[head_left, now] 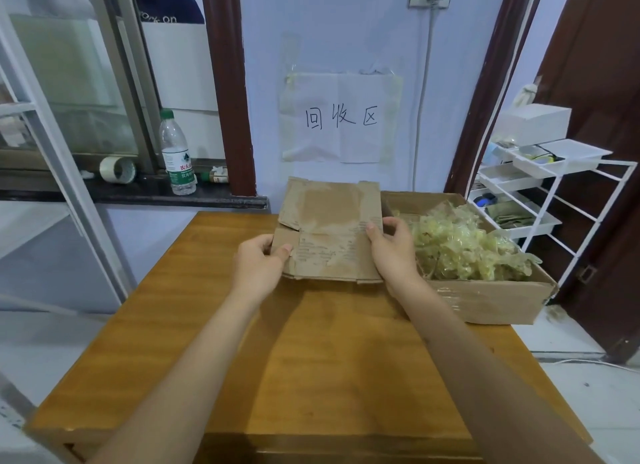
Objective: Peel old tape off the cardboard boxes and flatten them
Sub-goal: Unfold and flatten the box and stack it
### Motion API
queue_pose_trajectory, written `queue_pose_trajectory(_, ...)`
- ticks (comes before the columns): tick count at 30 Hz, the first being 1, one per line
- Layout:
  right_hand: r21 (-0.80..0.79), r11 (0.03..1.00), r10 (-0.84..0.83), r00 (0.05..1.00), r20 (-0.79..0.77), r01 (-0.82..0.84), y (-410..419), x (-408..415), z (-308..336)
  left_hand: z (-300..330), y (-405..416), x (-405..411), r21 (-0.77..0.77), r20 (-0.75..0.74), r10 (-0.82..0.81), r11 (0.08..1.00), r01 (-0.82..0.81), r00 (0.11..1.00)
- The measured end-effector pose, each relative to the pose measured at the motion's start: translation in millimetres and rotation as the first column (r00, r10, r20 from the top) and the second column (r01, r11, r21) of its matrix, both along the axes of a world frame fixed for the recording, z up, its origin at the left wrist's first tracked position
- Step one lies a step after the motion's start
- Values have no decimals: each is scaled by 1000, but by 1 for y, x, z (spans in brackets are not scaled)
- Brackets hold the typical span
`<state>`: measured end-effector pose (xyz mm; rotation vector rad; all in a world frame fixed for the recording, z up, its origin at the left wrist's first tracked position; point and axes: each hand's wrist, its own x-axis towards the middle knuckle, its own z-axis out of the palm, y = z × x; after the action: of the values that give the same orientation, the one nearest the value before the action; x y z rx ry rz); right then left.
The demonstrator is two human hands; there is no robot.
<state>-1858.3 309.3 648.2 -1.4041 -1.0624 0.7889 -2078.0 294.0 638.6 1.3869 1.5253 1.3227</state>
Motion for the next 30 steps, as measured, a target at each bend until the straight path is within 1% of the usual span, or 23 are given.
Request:
queue_pose_trajectory(3, -67, 996, 60, 997, -38, -62, 22, 2, 7, 5, 28, -2, -17, -75, 23, 1000, -25, 997)
queue_pose_trajectory(5, -83, 992, 89, 996, -27, -91, 34, 2, 8, 6, 45, -1, -27, -103, 28, 999, -31, 994)
queue_pose_trajectory(11, 6, 1000, 19, 981, 192, -21, 63, -6, 7, 2, 85, 8, -48, -111, 46, 998, -51, 993)
queue_pose_trajectory(14, 56, 998, -15, 946, 325, -3, 70, -8, -1, -5, 97, 12, -54, -147, 30, 998, -38, 989)
queue_pose_trajectory(16, 29, 999, 16, 904, 428, -32, 71, -10, -10, -11, 103, 15, -47, -194, 25, 998, -35, 981)
queue_pose_trajectory(18, -16, 999, 50, 856, 515, -49, 73, -13, -20, -19, 108, 17, -46, -272, 17, 998, -30, 962)
queue_pose_trajectory(20, -60, 997, 78, 748, 659, -50, 79, -16, -31, -28, 115, 16, -59, -385, 16, 997, -41, 923)
queue_pose_trajectory(22, -171, 983, 172, 605, 777, -60, 86, -17, -43, -37, 119, 15, -84, -501, 17, 994, -68, 865)
queue_pose_trajectory(23, -223, 973, 219, 560, 799, -63, 88, -16, -49, -40, 121, 14, -92, -529, 20, 992, -81, 848)
queue_pose_trajectory(24, -247, 967, 242, 537, 808, -65, 89, -16, -54, -43, 122, 13, -97, -536, 21, 992, -86, 844)
queue_pose_trajectory(26, -263, 963, 256, 516, 817, -62, 89, -15, -61, -47, 121, 13, -107, -504, 0, 992, -62, 864)
queue_pose_trajectory(27, -272, 960, 266, 499, 825, -62, 89, -15, -64, -49, 119, 13, -91, -482, -11, 995, -38, 876)
queue_pose_trajectory(28, -282, 957, 276, 478, 834, -61, 88, -16, -66, -51, 119, 13, -72, -491, -21, 997, -16, 871)
queue_pose_trajectory(29, -288, 956, 282, 464, 840, -58, 89, -16, -67, -52, 119, 15, -52, -539, -31, 999, 3, 842)
queue_pose_trajectory(30, -290, 955, 283, 458, 843, -57, 90, -17, -68, -53, 119, 16, -50, -605, -44, 999, 17, 795)
